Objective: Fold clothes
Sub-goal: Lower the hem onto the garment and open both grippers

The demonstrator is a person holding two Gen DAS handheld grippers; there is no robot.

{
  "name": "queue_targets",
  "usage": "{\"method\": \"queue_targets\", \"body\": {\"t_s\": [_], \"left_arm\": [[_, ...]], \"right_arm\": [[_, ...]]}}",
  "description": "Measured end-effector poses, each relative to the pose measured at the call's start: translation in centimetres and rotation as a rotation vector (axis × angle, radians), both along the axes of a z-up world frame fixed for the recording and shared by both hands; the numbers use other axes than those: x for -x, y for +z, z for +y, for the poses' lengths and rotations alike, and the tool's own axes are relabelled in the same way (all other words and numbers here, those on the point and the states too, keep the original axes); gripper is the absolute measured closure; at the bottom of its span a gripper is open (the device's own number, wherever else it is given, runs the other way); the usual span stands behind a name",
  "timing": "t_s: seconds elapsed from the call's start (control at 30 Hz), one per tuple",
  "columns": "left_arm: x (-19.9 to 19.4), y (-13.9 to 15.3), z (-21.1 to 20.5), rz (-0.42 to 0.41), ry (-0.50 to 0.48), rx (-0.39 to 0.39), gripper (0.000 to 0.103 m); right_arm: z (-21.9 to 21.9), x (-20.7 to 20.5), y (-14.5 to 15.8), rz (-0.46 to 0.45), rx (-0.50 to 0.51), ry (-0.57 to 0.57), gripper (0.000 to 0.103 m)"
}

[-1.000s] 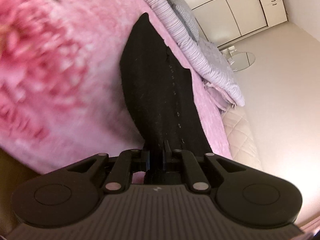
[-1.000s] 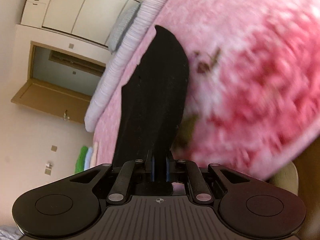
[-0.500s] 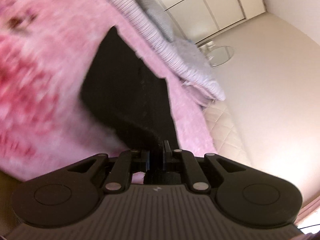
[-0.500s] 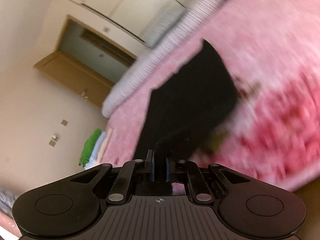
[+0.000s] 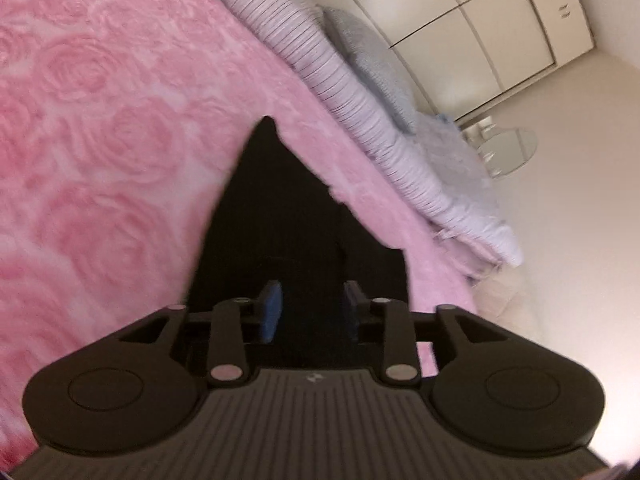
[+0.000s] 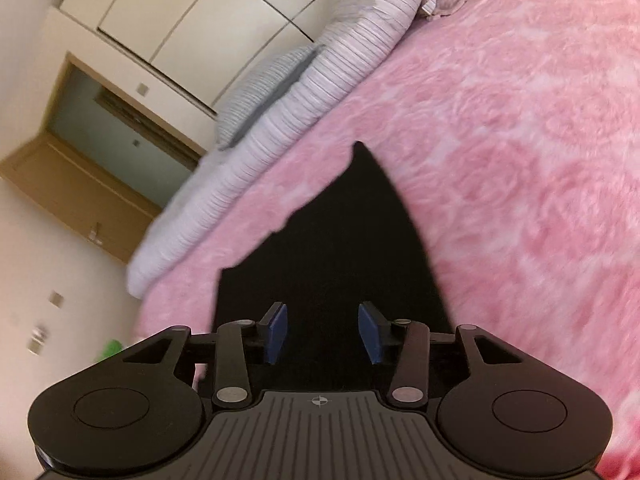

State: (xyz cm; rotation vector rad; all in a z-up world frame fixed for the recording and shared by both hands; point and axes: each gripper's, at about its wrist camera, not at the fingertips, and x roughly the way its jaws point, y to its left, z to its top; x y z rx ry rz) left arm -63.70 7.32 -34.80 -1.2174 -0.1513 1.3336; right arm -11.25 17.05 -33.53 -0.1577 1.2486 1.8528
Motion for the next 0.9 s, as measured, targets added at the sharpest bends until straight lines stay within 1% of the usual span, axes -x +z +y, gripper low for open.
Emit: {"method": "queue_targets", "body": {"t_s": [0.13,0.27,0.37,0.5,0.53,0.6,0.73,0.83,0.87,0.9], "left_arm": [[0.6,-2.4,-0.5,0.065,-0.032,0.064,0.072],[-0.3,-4.0,-1.1,0.160,-0.100,0.109,0.071],[-1.7,-4.5,-1.3,0.254,-0.131,0.107,0.071],[-3.2,-4.5,-1.0,0.388,-0.158,0.099,0.071],[-3.3,-4.5,-0.8,0.406,-0.161,0.093,0.071],[-3.3,-4.5,-0.4,0.420,-0.158,0.077,0.070],[-3.3,-4.8,0.5,0.415,-0.172,0.083,0.069],[-3.6,-4.5,0.4,0.428,-0.190,0.069,0.069],[-3.7,-4.5,0.3,0.433,-0.196,0.064,0.071],[-3.7,-4.4,0.3,0.437,-0.202,0.060,0.079]], "right_arm": [[0.6,-0.3,-3.3,-0.099,0.029,0.062,0.059],[0.9,0.9,-5.5,-0.154,0.034,0.141,0.059],[0.7,1.7,-6.3,-0.190,0.012,0.164,0.059],[0.7,2.4,-5.8,-0.233,-0.029,0.169,0.059],[0.9,2.5,-5.8,-0.240,-0.040,0.166,0.059],[1.2,2.8,-5.8,-0.256,-0.057,0.174,0.059],[1.6,3.7,-5.9,-0.307,-0.095,0.227,0.058],[1.3,3.8,-6.1,-0.309,-0.112,0.274,0.057],[1.1,3.7,-6.2,-0.296,-0.108,0.294,0.057],[0.9,3.8,-6.3,-0.288,-0.106,0.313,0.057]]}}
